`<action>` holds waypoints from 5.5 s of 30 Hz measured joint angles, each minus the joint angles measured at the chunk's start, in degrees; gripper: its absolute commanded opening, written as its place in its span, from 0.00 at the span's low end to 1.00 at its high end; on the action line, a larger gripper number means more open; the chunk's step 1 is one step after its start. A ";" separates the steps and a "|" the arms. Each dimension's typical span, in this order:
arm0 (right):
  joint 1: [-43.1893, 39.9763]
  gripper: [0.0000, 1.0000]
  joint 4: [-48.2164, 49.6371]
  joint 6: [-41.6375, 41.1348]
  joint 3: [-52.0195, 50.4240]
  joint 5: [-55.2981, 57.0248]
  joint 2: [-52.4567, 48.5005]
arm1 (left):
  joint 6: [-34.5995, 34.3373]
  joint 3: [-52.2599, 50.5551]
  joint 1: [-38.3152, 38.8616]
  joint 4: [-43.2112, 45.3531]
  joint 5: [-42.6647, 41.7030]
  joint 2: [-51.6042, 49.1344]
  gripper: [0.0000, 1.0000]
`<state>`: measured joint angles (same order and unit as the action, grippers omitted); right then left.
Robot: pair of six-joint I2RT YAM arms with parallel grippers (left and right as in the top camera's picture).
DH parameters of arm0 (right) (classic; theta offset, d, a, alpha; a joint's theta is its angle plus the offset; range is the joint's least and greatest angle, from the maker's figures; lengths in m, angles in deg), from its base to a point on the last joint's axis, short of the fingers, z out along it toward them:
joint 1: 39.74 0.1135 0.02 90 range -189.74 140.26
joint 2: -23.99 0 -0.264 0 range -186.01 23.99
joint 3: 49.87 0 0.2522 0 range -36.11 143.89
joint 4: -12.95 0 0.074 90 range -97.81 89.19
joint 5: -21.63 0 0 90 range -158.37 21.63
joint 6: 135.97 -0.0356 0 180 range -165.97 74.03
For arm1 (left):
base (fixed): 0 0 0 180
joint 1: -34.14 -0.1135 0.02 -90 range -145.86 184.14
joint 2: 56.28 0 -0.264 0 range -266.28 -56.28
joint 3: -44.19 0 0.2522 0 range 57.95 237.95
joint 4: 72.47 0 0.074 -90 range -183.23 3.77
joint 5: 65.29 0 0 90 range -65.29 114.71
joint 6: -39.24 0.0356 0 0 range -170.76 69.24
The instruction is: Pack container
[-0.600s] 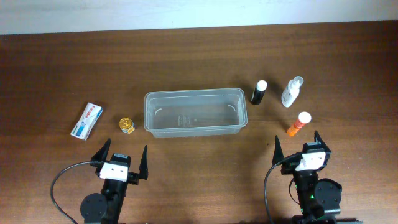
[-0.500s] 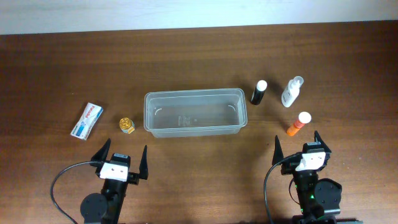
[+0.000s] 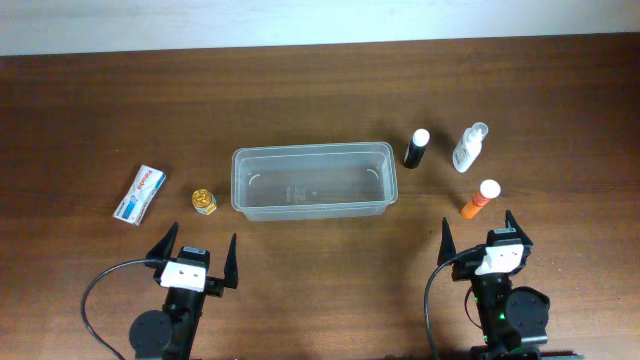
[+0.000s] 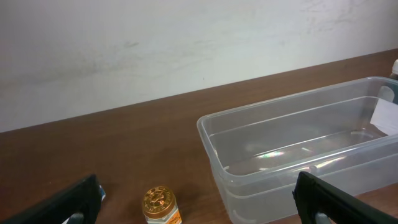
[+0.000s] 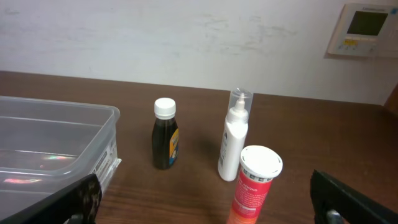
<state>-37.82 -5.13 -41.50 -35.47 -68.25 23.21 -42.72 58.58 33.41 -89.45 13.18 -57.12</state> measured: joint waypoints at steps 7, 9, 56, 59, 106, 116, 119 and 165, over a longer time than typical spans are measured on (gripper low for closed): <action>0.00 0.98 0.00 0.04 0.00 0.00 0.00 | 0.00 0.00 0.00 0.00 0.00 0.00 0.99; 0.00 0.98 0.00 0.00 0.00 0.00 0.00 | 0.00 0.00 0.00 0.00 0.00 0.00 0.99; -0.09 0.98 -18.25 -7.04 32.02 -15.78 -12.07 | 0.00 0.00 0.00 0.00 0.00 0.00 0.99; -0.11 0.98 -26.08 -6.14 44.41 -16.17 -24.24 | -0.02 0.00 0.00 0.00 -0.02 0.00 0.99; -13.16 0.98 -78.31 -8.96 115.91 -14.71 -97.98 | 0.00 0.00 0.00 -0.02 0.00 0.00 0.99; -12.02 0.98 -88.50 -9.01 133.52 -8.68 -112.15 | 0.00 0.00 0.00 -0.02 0.00 0.00 0.99; -11.98 0.98 -88.74 -9.03 133.48 -8.13 -118.57 | 0.00 0.00 0.00 -0.02 0.00 0.00 0.99; -6.43 0.88 -70.55 -6.97 116.34 1.97 -127.08 | 0.00 0.00 0.00 -0.02 0.00 0.00 0.99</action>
<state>-44.25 -75.68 -48.48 80.88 -66.28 -103.87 -42.72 58.58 33.41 -89.48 13.18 -57.12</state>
